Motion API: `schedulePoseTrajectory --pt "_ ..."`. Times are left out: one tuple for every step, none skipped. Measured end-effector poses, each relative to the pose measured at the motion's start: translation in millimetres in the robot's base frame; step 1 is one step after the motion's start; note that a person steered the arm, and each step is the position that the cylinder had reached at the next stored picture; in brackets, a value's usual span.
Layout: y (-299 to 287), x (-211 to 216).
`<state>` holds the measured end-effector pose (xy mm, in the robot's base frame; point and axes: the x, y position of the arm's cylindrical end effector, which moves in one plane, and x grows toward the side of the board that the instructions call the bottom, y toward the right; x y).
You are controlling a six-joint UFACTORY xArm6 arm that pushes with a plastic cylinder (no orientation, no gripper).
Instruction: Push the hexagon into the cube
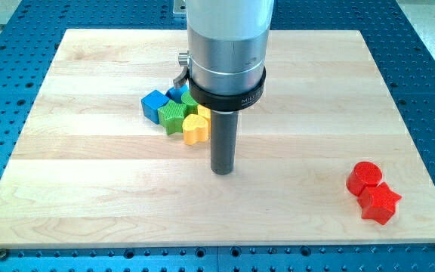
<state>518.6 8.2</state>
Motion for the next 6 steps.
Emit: schedulePoseTrajectory --pt "0 0" --pt "0 5" --pt "0 0" --pt "2 -33" --pt "16 -70" --pt "-47 -104"
